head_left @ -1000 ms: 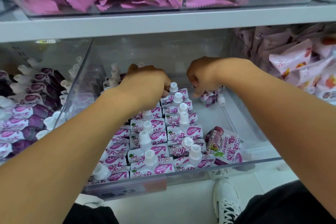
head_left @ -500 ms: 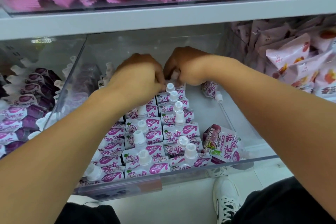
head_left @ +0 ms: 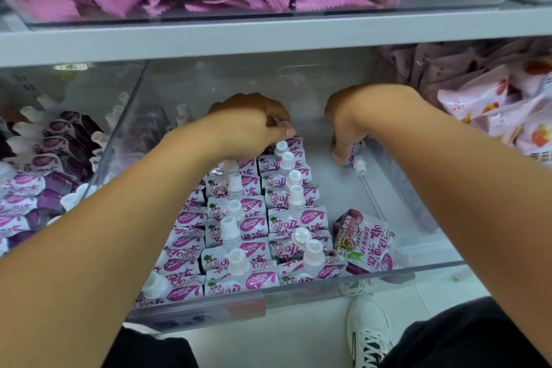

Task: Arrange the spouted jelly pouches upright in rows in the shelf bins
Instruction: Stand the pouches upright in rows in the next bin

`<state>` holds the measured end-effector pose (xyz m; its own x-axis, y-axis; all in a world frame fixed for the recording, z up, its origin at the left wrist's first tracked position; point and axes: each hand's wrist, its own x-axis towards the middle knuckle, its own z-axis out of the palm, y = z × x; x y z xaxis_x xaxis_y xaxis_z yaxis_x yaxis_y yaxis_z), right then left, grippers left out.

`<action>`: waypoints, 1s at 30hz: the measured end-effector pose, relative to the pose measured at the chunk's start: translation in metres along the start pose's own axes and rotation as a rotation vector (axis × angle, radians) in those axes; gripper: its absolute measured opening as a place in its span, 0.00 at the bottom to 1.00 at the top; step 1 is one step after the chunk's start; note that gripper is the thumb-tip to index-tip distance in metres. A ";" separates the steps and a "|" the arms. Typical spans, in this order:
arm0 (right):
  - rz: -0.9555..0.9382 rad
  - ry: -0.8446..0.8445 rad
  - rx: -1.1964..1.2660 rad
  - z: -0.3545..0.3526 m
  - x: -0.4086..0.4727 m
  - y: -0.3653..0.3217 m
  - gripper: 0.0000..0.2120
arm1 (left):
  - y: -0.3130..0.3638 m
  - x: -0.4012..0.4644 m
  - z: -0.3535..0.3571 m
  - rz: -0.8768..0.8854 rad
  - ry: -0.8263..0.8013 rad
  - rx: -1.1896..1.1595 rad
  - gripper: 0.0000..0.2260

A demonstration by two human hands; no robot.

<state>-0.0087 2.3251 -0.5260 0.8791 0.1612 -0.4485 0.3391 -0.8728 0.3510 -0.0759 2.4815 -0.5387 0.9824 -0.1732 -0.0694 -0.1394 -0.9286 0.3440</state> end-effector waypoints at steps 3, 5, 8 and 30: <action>-0.022 0.042 0.040 0.007 0.003 -0.004 0.15 | -0.001 0.002 0.002 -0.008 0.013 -0.005 0.12; -0.037 0.136 0.121 0.013 0.007 -0.009 0.06 | -0.002 0.003 0.004 -0.020 0.048 -0.007 0.07; -0.097 0.162 0.165 0.016 0.014 -0.015 0.09 | -0.002 0.005 0.012 -0.051 0.134 0.029 0.06; -0.194 0.263 0.662 0.004 0.016 -0.017 0.09 | -0.005 0.008 0.018 -0.099 0.234 0.010 0.07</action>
<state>-0.0020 2.3401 -0.5425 0.9035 0.3730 -0.2111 0.2963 -0.8994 -0.3212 -0.0695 2.4790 -0.5583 0.9931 -0.0021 0.1170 -0.0416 -0.9408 0.3365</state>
